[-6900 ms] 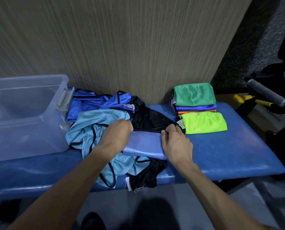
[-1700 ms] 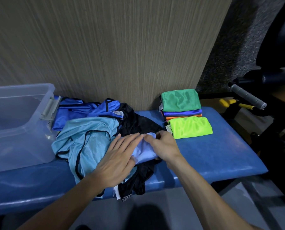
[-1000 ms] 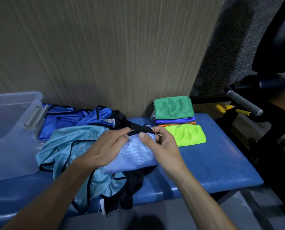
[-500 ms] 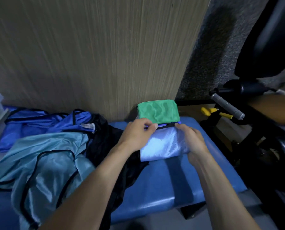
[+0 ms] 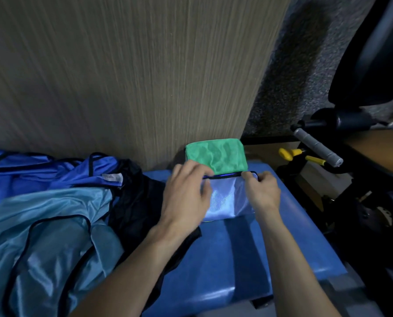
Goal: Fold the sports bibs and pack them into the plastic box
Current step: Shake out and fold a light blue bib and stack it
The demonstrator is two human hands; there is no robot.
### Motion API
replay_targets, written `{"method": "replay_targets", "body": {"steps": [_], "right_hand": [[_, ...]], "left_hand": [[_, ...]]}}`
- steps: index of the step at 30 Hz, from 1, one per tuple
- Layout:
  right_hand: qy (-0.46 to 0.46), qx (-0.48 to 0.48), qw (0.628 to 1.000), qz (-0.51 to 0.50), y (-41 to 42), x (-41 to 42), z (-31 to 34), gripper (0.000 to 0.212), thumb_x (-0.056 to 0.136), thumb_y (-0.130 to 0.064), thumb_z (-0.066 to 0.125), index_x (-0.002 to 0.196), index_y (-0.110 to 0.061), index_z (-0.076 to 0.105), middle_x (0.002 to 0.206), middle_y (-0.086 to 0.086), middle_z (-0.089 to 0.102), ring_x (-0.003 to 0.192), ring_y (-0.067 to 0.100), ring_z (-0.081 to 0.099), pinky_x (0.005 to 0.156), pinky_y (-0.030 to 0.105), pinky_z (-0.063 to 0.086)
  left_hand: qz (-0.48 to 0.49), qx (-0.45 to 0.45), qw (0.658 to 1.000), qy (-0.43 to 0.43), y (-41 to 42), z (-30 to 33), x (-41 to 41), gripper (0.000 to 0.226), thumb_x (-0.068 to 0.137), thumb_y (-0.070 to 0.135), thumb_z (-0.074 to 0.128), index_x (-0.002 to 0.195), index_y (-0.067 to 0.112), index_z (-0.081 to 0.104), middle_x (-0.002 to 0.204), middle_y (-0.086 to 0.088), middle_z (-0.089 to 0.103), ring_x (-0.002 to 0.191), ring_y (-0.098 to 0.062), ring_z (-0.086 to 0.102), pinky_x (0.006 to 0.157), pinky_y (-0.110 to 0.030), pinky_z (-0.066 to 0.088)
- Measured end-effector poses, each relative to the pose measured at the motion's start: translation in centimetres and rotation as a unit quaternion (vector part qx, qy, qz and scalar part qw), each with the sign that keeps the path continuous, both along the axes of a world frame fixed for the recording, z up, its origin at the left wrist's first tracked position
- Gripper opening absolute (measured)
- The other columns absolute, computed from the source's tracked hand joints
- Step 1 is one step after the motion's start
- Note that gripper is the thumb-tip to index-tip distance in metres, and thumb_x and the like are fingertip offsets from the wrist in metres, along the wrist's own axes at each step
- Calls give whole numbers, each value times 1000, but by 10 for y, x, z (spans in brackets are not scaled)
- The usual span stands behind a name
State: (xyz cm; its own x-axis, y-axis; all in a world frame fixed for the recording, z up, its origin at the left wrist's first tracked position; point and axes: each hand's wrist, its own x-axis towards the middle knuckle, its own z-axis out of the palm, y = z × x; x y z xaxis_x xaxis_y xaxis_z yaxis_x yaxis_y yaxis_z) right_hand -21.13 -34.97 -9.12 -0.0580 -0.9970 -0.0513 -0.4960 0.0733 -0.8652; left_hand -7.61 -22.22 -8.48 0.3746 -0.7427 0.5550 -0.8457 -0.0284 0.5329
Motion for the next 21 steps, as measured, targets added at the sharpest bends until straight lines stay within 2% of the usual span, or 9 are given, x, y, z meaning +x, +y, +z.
{"method": "replay_targets", "body": {"steps": [1,3,5,7,9,10,16,21], "right_hand": [[6,2,1000,2,0,2,0,30,89,-41,59,79,-15,50,85,6,60,102,37,57,85,43,46],[60,5,998,4,0,5,0,29,92,-41,54,93,-13,57,116,10,56,120,38,47,100,49,38],[114,0,993,8,2,5,-3,33,96,-40,52,110,-11,58,132,12,47,127,39,40,103,51,33],[109,-66,992,14,7,3,-8,33,97,-39,56,115,-11,56,130,12,47,119,40,46,95,49,39],[104,-158,982,27,12,2,-15,27,97,-36,60,111,-14,52,121,10,48,101,40,54,77,44,42],[109,-169,979,33,13,1,-17,24,98,-36,58,109,-16,51,117,9,49,95,39,56,71,42,41],[118,-141,982,39,9,-5,-18,16,100,-35,55,98,-20,52,104,7,59,92,33,57,72,37,35],[132,-146,980,37,9,-3,-20,17,100,-37,54,96,-21,53,103,5,57,88,33,57,71,39,37]], "left_hand": [[-27,17,998,-46,2,-2,-7,21,92,25,57,110,25,69,112,10,60,103,-18,52,88,-35,46],[-67,73,986,-137,2,-14,-18,32,96,38,49,121,28,67,126,8,59,116,-21,51,96,-40,45],[-80,120,966,-215,0,-32,-19,42,100,42,41,134,26,60,140,2,55,130,-28,48,109,-45,40],[-76,139,962,-222,-2,-44,-14,46,103,43,37,143,27,54,150,-1,50,140,-32,41,116,-50,34],[-75,149,966,-195,-5,-49,-12,47,104,44,36,147,30,51,155,1,45,145,-34,35,119,-51,32],[-76,152,969,-180,-5,-51,-13,47,104,45,36,147,32,50,156,2,44,146,-34,33,119,-51,32],[-86,177,973,-122,-3,-48,-21,50,102,51,32,148,36,48,157,10,39,141,-28,31,111,-47,39],[-99,212,965,-115,-1,-45,-18,56,102,56,21,154,41,36,163,14,25,146,-22,18,116,-41,28]]}}
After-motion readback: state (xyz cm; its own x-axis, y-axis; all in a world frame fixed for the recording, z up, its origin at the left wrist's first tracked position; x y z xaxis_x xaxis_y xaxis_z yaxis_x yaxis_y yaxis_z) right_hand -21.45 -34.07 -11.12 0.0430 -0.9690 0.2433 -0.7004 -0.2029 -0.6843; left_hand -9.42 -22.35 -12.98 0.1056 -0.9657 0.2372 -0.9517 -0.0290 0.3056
